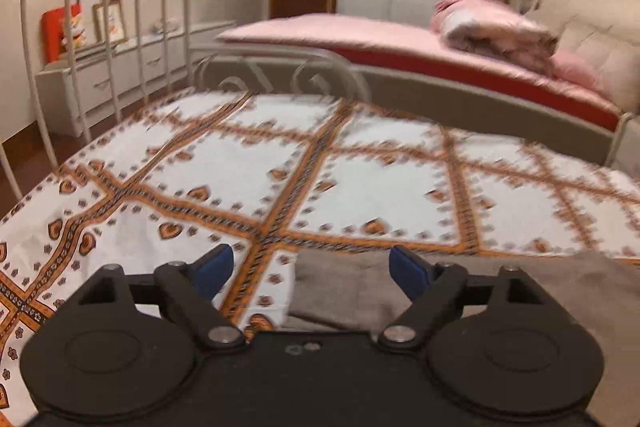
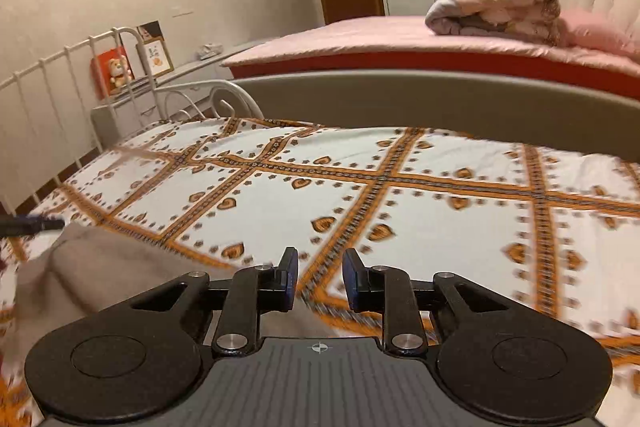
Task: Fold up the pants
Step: 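Fold the held edge over and open both tools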
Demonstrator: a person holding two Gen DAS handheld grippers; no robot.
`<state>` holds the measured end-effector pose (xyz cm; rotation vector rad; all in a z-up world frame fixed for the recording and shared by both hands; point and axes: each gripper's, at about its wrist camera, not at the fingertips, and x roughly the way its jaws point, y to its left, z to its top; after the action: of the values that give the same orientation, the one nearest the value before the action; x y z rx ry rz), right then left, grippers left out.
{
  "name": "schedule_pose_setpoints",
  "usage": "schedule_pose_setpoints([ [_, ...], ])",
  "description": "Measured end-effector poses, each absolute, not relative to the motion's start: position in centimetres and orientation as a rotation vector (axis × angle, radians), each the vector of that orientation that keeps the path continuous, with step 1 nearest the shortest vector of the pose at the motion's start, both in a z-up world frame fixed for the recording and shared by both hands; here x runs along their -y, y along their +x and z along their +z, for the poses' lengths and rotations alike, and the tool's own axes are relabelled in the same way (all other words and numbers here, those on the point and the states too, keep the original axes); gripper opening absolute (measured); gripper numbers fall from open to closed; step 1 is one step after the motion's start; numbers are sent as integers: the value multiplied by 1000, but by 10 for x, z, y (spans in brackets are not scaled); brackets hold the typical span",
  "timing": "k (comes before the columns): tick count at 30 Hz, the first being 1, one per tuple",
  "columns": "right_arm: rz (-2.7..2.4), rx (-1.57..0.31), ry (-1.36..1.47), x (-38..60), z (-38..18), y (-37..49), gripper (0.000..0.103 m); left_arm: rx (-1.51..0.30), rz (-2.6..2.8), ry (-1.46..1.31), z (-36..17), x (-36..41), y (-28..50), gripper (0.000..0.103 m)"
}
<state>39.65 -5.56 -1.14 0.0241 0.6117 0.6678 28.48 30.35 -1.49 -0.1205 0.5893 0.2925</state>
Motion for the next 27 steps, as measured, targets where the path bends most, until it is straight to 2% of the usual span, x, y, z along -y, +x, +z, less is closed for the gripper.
schedule_pose_setpoints([
  [3, 685, -665, -15, 69, -20, 377, 25, -621, 227, -69, -13, -273, 287, 80],
  [7, 667, -752, -64, 64, -48, 367, 25, -724, 193, 33, -39, -238, 301, 80],
  [10, 620, -792, -89, 66, -71, 367, 25, -785, 237, 153, -68, -230, 312, 90],
  [14, 610, -797, -88, 66, -55, 362, 25, -782, 248, 122, -65, -235, 312, 93],
  [20, 637, -727, -96, 80, -36, 344, 27, -766, 245, 131, -58, -232, 302, 92],
  [22, 628, -740, -119, 83, -41, 341, 37, -762, 248, 144, -56, -229, 299, 92],
  [23, 620, -758, -137, 83, -47, 341, 50, -775, 248, 157, -59, -229, 299, 93],
  [24, 589, -798, -173, 81, -56, 343, 56, -796, 252, 160, -63, -229, 301, 96],
  [26, 575, -810, -166, 88, -66, 343, 57, -805, 260, 136, -67, -234, 299, 97],
  [27, 582, -811, -142, 93, -62, 342, 57, -791, 273, 105, -61, -238, 295, 94],
])
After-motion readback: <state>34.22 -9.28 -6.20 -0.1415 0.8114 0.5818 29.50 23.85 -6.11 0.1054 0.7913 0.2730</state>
